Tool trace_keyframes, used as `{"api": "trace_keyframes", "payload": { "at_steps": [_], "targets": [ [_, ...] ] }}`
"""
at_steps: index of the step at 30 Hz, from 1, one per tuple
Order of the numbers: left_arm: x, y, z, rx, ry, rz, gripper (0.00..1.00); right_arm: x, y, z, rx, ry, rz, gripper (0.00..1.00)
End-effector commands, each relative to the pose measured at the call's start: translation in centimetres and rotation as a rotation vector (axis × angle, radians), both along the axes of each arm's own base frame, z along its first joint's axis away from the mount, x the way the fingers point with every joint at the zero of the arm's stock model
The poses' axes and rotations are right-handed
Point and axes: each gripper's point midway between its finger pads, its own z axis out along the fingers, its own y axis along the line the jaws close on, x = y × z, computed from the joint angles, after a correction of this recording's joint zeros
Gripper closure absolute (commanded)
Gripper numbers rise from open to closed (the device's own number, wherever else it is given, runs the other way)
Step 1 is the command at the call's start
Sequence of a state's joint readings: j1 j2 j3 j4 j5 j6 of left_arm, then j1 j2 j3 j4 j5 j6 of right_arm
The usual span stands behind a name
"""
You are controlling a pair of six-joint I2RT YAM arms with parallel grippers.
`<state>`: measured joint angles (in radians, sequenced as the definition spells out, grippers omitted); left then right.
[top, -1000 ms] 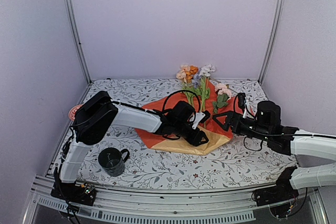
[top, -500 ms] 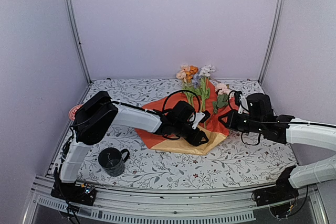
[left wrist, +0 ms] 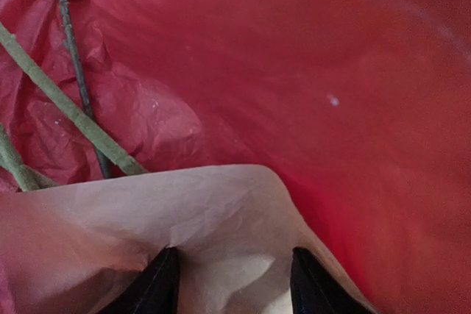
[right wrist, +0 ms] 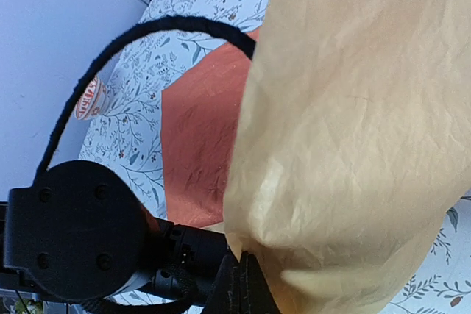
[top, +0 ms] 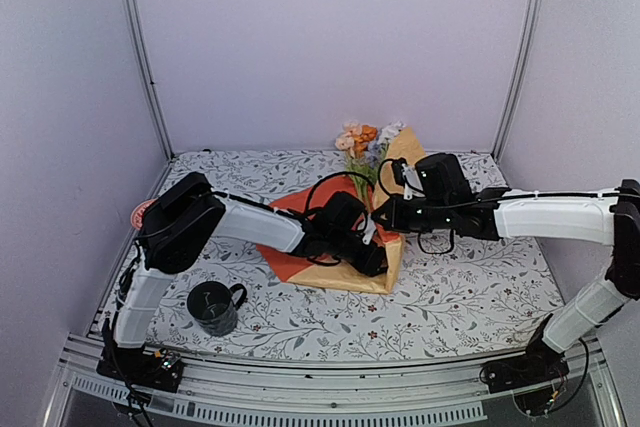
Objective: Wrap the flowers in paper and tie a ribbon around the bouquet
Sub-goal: Fold the one-fourth-folded wrapping paper at the center of the board.
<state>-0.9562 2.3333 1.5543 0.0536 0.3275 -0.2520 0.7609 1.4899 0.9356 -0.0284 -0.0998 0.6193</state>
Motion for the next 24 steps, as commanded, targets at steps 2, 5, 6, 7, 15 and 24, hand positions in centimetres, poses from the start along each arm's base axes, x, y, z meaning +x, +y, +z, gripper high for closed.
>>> {"api": "trace_keyframes", "payload": {
  "at_steps": [2, 5, 6, 7, 15, 24],
  "targets": [
    [0.5, 6.9, -8.0, 0.164, 0.167, 0.121, 0.47, 0.5, 2.5, -1.5, -0.007, 0.018, 0.080, 1.00],
    [0.6, 6.6, -5.7, 0.059, 0.158, 0.117, 0.45, 1.0, 2.7, -1.8, -0.013, 0.008, 0.068, 1.00],
    [0.6, 6.6, -4.9, 0.030, 0.152, 0.112, 0.45, 1.3, 2.5, -1.9, -0.020, 0.004, 0.055, 1.00],
    [0.5, 6.4, -4.2, 0.005, 0.146, 0.104, 0.44, 1.4, 2.4, -2.1, -0.026, 0.004, 0.044, 1.00],
    [0.2, 5.8, 0.7, -0.129, 0.122, 0.057, 0.38, 2.6, 1.8, -4.3, -0.080, 0.041, 0.007, 1.00],
    [2.3, 8.8, 1.1, -0.112, 0.220, 0.174, 0.37, 3.7, 1.3, -4.9, -0.088, 0.045, 0.004, 1.00]
  ]
}}
